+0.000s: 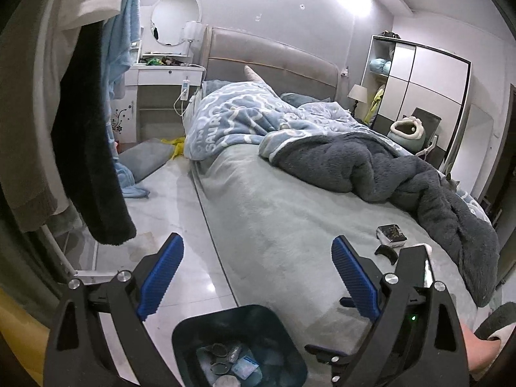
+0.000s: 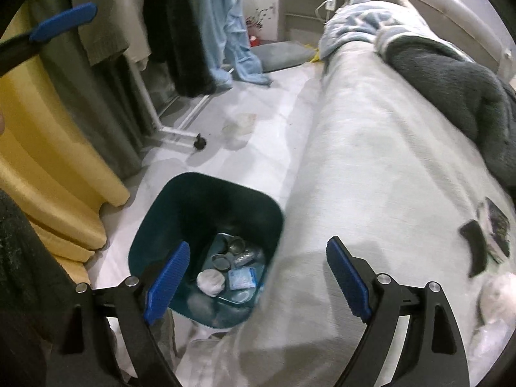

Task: Collect trash
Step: 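Move both open tools back to the remaining trash on the bed, then grasp a white tissue ball with the right tool while the left tool grasps the bubble-wrap piece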

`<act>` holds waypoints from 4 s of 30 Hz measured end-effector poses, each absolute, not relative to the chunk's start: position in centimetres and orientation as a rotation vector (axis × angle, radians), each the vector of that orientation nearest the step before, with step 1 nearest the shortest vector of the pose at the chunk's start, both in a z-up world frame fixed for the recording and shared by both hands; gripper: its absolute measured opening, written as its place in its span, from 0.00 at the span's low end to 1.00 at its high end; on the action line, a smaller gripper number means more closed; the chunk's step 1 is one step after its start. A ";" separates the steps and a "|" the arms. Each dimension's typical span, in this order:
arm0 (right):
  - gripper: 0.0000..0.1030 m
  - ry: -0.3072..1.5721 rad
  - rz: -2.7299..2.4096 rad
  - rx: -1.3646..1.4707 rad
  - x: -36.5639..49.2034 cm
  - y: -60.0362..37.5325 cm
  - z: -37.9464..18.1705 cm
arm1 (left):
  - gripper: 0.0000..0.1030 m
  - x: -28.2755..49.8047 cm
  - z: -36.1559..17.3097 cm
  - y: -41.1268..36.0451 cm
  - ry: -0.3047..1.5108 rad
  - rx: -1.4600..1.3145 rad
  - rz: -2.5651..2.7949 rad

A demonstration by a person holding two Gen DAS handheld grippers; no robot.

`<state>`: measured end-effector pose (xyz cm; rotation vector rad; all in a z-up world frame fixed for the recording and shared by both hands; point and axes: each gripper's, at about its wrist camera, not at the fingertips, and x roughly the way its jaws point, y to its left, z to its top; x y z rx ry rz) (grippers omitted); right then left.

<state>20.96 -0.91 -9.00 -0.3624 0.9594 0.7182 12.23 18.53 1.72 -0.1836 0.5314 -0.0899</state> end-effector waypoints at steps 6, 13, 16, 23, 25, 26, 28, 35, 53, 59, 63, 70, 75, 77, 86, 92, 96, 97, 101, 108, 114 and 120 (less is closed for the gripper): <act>0.85 0.929 0.673 -0.343 21.4 -4.0 -8.2 | 0.92 13.0 1.8 16.1 0.532 -0.167 -0.117; 0.85 0.875 0.616 -0.341 22.2 -7.6 -6.4 | 0.92 13.5 1.9 13.6 0.527 -0.155 -0.164; 0.85 0.860 0.583 -0.326 22.8 -9.6 -5.8 | 0.92 13.9 1.8 12.5 0.532 -0.151 -0.181; 0.90 0.843 0.508 -0.273 24.3 -13.9 -4.9 | 0.92 14.7 1.6 10.1 0.542 -0.160 -0.211; 0.90 0.839 0.485 -0.262 24.8 -15.2 -4.9 | 0.92 15.0 1.4 9.3 0.548 -0.156 -0.225; 0.90 0.838 0.474 -0.257 25.0 -16.0 -4.9 | 0.92 15.1 1.3 8.9 0.551 -0.153 -0.232; 0.90 0.841 0.451 -0.243 25.4 -17.2 -5.1 | 0.92 15.5 1.1 8.0 0.562 -0.147 -0.250; 0.91 0.843 0.407 -0.219 26.2 -19.7 -5.3 | 0.92 16.3 0.5 5.2 0.584 -0.135 -0.299; 0.85 0.899 0.382 -0.127 27.8 -26.7 -7.5 | 0.92 17.7 -2.5 -2.4 0.671 -0.076 -0.463; 0.53 0.895 0.356 -0.043 28.6 -29.1 -7.4 | 0.92 17.7 -3.7 -5.6 0.704 -0.038 -0.531; 0.48 0.889 0.371 -0.007 28.2 -29.6 -7.1 | 0.92 17.9 -4.4 -7.5 0.722 -0.021 -0.565; 0.48 0.902 0.410 0.113 27.5 -31.6 -6.8 | 0.92 18.3 -5.7 -10.7 0.759 0.006 -0.607; 0.46 0.884 0.428 0.200 27.2 -33.3 -6.0 | 0.92 18.2 -6.0 -12.9 0.762 0.014 -0.646; 0.44 0.885 0.437 0.208 27.1 -33.5 -6.0 | 0.92 18.1 -6.1 -13.9 0.759 0.027 -0.664; 0.44 0.891 0.441 0.270 26.7 -35.0 -6.3 | 0.78 18.5 -7.5 -18.3 0.752 0.081 -0.683; 0.44 0.908 0.451 0.306 26.3 -35.9 -6.8 | 0.66 18.9 -8.0 -20.2 0.743 0.095 -0.681; 0.44 0.911 0.454 0.328 25.9 -36.9 -6.7 | 0.55 18.8 -8.4 -21.3 0.749 0.128 -0.688; 0.44 0.910 0.453 0.330 25.9 -37.1 -6.7 | 0.51 18.9 -8.4 -21.5 0.750 0.132 -0.690; 0.44 0.904 0.453 0.330 25.8 -37.4 -6.3 | 0.48 18.6 -8.4 -22.0 0.744 0.144 -0.688; 0.44 0.894 0.442 0.326 25.8 -36.9 -5.8 | 0.46 17.6 -7.7 -22.0 0.715 0.154 -0.695; 0.44 0.891 0.427 0.345 25.7 -36.6 -5.7 | 0.46 16.5 -6.8 -20.8 0.706 0.161 -0.680; 0.44 0.893 0.413 0.358 24.9 -36.2 -5.8 | 0.46 16.2 -5.9 -18.6 0.713 0.162 -0.639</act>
